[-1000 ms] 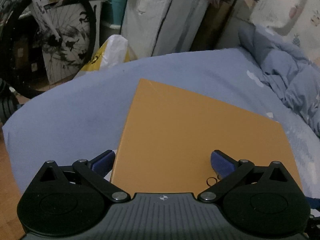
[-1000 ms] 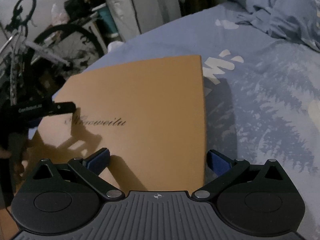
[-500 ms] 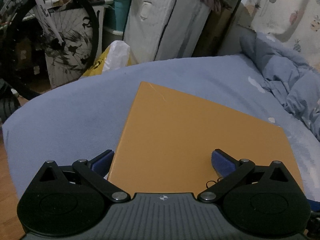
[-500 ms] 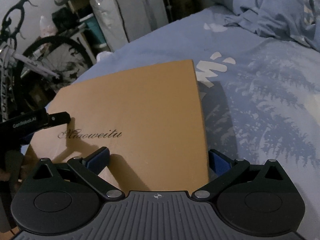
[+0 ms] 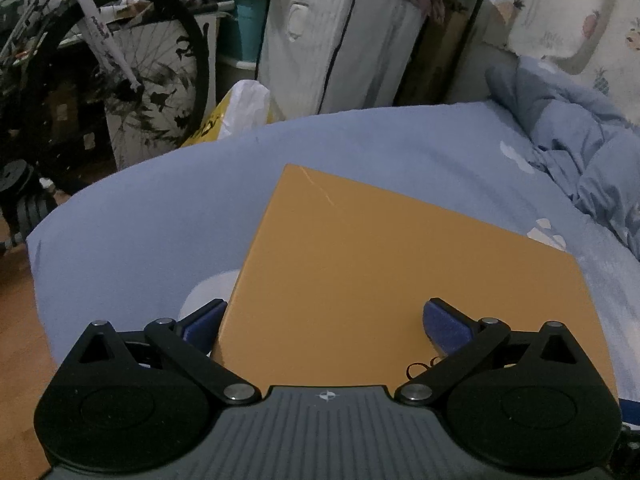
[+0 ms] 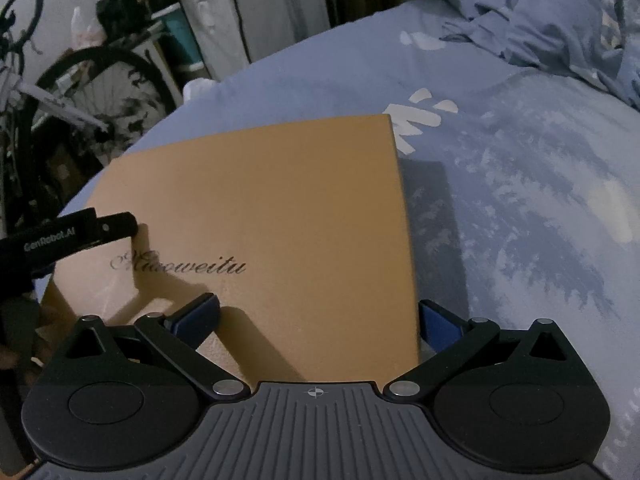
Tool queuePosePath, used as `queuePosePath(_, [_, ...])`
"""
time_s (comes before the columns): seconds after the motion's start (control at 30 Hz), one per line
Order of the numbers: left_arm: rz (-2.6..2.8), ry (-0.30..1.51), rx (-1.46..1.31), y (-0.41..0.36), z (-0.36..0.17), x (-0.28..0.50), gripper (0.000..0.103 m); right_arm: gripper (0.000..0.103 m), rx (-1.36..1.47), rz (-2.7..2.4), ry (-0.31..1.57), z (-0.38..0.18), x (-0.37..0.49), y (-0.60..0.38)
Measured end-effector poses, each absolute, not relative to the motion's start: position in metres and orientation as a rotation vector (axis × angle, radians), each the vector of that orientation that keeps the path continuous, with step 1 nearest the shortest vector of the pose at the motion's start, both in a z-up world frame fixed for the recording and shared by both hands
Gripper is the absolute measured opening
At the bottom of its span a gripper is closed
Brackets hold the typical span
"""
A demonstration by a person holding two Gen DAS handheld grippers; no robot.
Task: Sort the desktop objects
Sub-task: 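Grasp the tan lid edge with the right gripper while the left gripper grasps it, then lift the tan lid with both grippers and carry it over the box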
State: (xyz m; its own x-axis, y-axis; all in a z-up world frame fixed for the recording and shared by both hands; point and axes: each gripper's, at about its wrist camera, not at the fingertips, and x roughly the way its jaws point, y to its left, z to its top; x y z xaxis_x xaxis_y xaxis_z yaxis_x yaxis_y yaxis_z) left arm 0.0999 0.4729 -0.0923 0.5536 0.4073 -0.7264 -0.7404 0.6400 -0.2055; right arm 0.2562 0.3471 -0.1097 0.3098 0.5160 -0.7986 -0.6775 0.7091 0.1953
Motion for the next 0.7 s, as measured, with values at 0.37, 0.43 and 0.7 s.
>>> queuePosePath(0.37, [0.71,0.738,-0.554,0.439,-0.084,0.091,0.103,0.103,-0.232,0.763,0.992,-0.097,0.234,0.307])
queuePosePath(0.43, [0.708,0.744,-0.551,0.43,-0.082,0.089,0.103,0.103,-0.233,0.759,0.995,-0.095,0.229,0.297])
queuePosePath(0.7, [0.691,0.747,-0.529,0.392,-0.059,0.083,0.103,0.103,-0.219,0.743,0.97,-0.069,0.21,0.25])
